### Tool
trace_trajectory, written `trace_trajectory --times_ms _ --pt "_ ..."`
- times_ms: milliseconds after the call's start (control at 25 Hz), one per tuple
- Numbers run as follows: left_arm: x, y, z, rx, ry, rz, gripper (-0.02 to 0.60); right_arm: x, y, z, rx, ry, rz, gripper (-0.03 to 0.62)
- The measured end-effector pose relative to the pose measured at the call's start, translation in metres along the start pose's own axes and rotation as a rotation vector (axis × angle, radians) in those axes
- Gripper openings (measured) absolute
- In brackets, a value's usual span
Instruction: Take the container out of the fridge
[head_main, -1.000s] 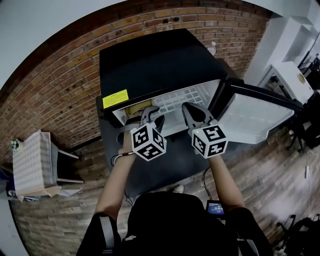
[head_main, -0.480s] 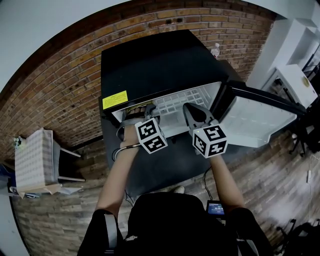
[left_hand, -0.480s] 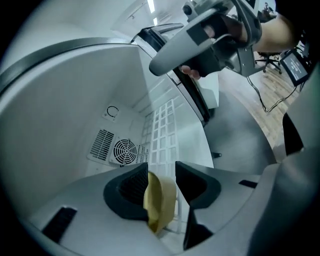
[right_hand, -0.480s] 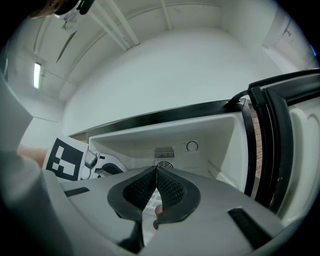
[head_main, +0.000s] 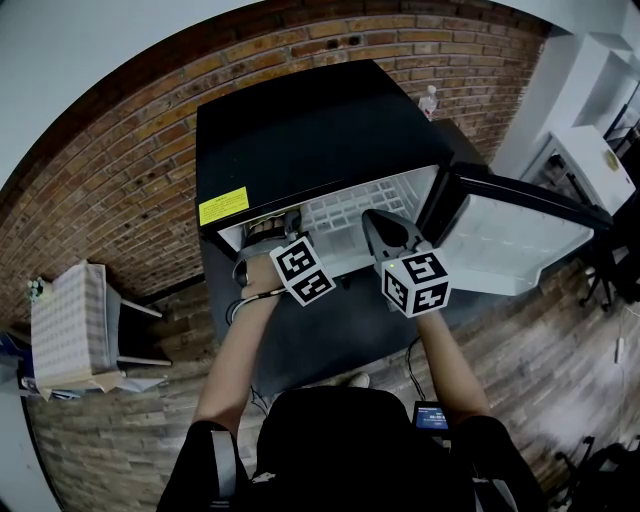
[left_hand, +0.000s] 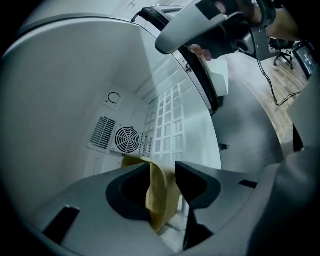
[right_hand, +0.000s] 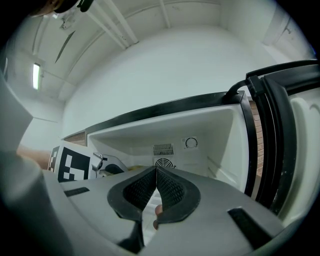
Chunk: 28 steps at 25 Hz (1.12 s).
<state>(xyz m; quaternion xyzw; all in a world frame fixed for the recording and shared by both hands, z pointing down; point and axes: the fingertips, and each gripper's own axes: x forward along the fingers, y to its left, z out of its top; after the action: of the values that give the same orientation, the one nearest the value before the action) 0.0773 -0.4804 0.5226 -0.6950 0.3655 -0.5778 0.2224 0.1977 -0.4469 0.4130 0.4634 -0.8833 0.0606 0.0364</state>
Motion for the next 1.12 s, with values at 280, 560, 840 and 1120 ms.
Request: trace_trajectory --times_ms 280,560,840,1120 --pt "0.004 -0.002 -0.003 0.004 0.015 0.001 0.163 0.001 -0.006 -0.002 0.004 0.005 -0.007 0.040" --pt "0.001 -0.008 -0.001 0.013 0.007 -0.032 0.108 0.003 -0.007 -0.007 0.006 0.014 -0.008 0.040" --pt "-0.007 -0.011 0.008 0.053 -0.032 -0.033 0.097 0.003 -0.003 -0.008 -0.005 0.023 -0.010 0.040" --pt "-0.013 -0.016 0.016 0.100 -0.070 -0.044 0.070 -0.001 0.000 -0.009 -0.011 0.032 -0.020 0.040"
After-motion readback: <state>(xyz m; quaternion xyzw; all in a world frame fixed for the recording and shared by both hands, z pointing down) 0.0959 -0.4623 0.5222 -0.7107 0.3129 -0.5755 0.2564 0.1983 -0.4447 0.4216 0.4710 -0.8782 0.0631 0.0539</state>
